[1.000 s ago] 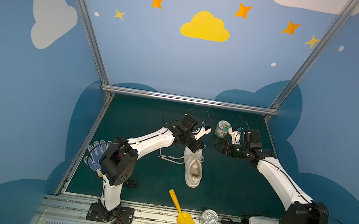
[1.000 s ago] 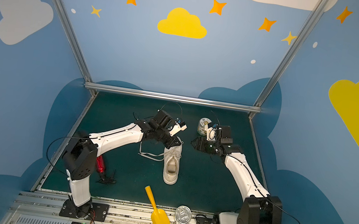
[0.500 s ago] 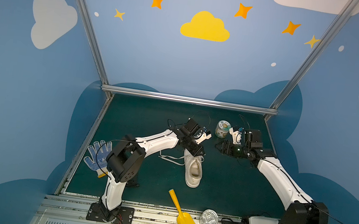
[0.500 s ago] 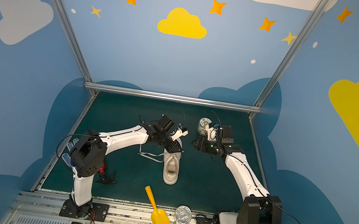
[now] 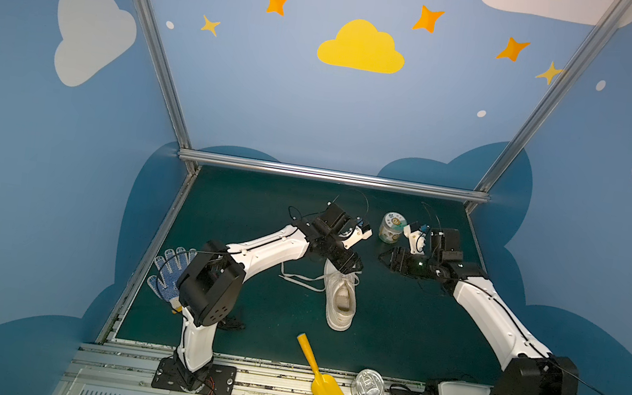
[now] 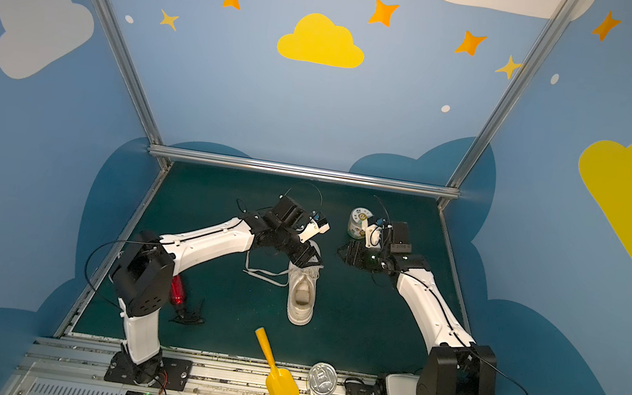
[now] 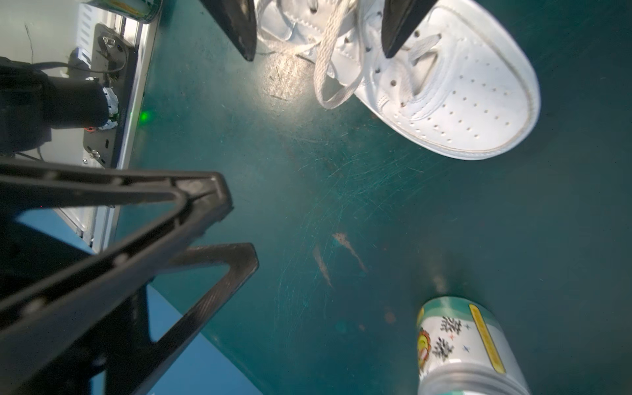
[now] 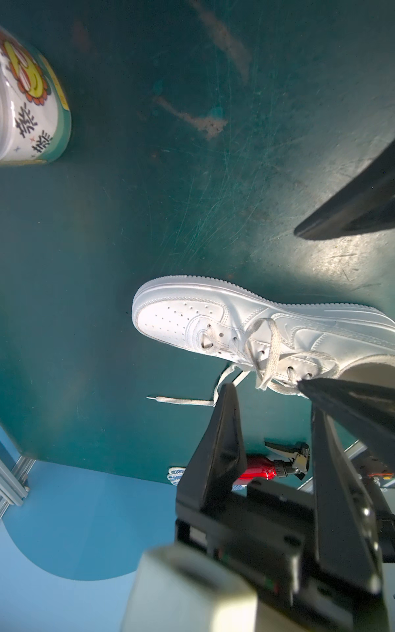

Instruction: Tie the shoes

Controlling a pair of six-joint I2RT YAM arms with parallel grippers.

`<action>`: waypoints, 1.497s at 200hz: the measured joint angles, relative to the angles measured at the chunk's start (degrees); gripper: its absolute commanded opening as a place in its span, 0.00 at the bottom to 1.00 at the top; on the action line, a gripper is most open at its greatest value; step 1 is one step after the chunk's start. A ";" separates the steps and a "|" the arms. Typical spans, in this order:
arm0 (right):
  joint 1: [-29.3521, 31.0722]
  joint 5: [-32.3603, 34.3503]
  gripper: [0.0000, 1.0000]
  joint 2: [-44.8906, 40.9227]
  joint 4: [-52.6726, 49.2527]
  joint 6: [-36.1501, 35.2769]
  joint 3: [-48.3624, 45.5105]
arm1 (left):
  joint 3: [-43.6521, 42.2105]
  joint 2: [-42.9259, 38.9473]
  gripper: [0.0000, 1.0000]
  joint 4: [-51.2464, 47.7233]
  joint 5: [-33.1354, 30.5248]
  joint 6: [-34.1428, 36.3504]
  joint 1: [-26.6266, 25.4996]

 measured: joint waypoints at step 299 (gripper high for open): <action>-3.52 0.48 0.65 -4.15 -6.67 1.20 -1.51 | -6.34 7.48 0.42 -10.45 6.14 55.36 9.60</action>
